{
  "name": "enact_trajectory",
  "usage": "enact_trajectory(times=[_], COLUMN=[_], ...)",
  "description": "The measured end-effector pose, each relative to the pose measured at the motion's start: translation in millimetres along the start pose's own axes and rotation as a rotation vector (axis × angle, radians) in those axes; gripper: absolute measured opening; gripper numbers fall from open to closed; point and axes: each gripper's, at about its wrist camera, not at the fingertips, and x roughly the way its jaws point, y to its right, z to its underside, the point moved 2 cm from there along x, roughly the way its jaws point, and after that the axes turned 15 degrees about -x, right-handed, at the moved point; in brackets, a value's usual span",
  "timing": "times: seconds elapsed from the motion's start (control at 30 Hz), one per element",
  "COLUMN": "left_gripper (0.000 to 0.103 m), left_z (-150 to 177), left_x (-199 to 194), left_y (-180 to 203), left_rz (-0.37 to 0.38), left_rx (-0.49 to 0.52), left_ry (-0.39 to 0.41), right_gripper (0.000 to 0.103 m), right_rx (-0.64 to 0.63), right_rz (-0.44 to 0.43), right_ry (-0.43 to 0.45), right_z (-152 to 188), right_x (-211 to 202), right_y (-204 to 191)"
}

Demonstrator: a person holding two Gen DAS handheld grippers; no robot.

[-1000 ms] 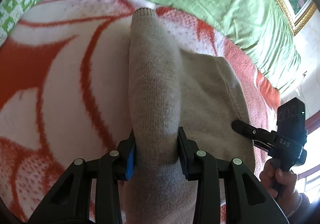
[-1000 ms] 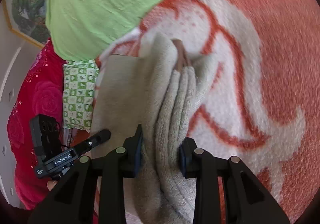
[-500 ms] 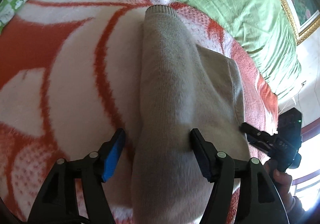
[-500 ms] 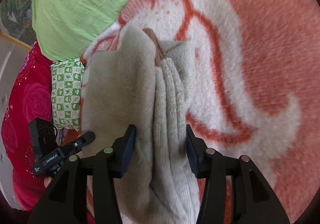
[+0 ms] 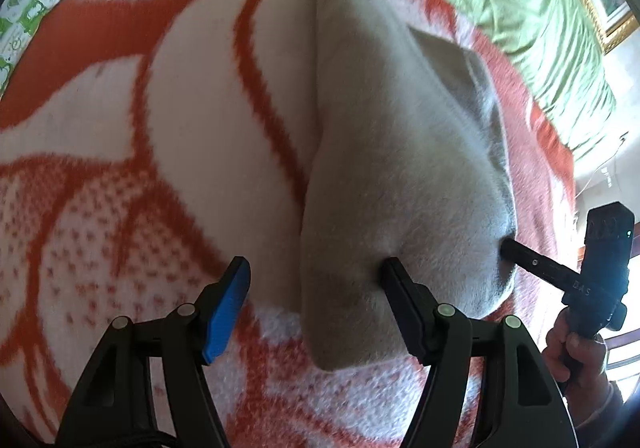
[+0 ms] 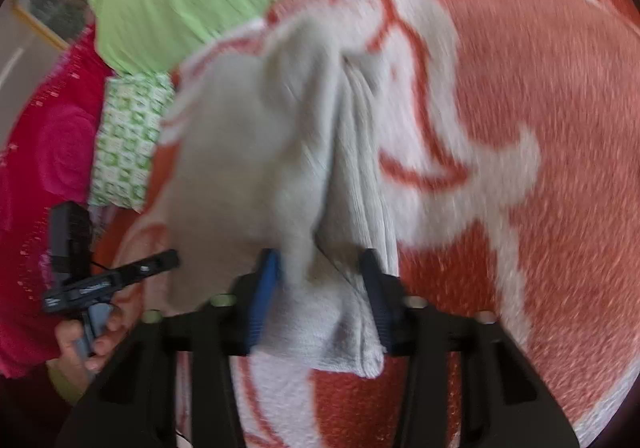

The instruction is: Fold small clothes

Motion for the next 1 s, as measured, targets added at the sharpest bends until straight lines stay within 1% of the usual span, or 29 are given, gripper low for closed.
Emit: enact_trajectory(times=[0.1,0.13,0.17,0.2,0.27,0.33,0.4,0.47,0.5,0.53,0.57,0.63,0.73,0.87,0.9,0.93,0.97,1.0], left_gripper=[0.069,0.070,0.070,0.070,0.071,0.071,0.071,0.071,0.071,0.071,0.071,0.071,0.069,0.070,0.071,0.072,0.072,0.072], left_z=[4,6,7,9,10,11,13,18,21,25,27,35,47,65,69,74,78,82], left_x=[0,3,6,9,17,15,11,7,5,3,1,-6,-16,-32,-35,-38,-40,-43], left_y=[5,7,8,8,6,4,3,-1,-3,-5,-7,-9,-7,-5,-6,-6,-7,-8], left_rz=[-0.024,-0.045,-0.055,-0.062,-0.078,-0.074,-0.075,-0.083,-0.087,-0.095,-0.099,-0.115,-0.152,-0.191,-0.202,-0.212,-0.212,-0.212], left_rx=[0.017,0.033,0.039,0.043,0.038,0.028,0.025,0.031,0.035,0.040,0.043,0.061,0.106,0.143,0.143,0.139,0.138,0.138], left_ry=[-0.004,-0.012,-0.013,-0.012,-0.019,-0.012,-0.009,-0.006,-0.004,0.002,0.009,0.035,0.079,0.132,0.143,0.154,0.158,0.162], right_gripper=[0.009,0.009,0.009,0.009,0.009,0.011,0.014,0.022,0.029,0.033,0.034,0.034,0.035,0.036,0.041,0.049,0.053,0.061], right_rx=[-0.027,-0.036,-0.048,-0.054,-0.039,-0.037,-0.039,-0.045,-0.048,-0.047,-0.034,0.002,0.007,0.004,-0.013,-0.027,-0.040,-0.055], right_rz=[0.059,0.080,0.113,0.128,0.140,0.154,0.174,0.196,0.217,0.232,0.237,0.231,0.274,0.258,0.256,0.258,0.260,0.261], right_ry=[0.019,0.024,0.012,-0.007,-0.037,-0.041,-0.030,-0.024,-0.025,-0.028,-0.030,-0.024,-0.021,0.033,0.054,0.069,0.080,0.095], right_z=[0,0,1,2,6,6,5,9,12,17,23,32,40,47,49,51,52,55], right_x=[-8,-10,-8,-3,11,15,9,3,-1,-3,-7,-13,-24,-41,-46,-50,-52,-55], right_y=[-7,-8,-6,-5,1,1,-4,-7,-8,-6,-4,1,-2,-17,-24,-29,-34,-39])
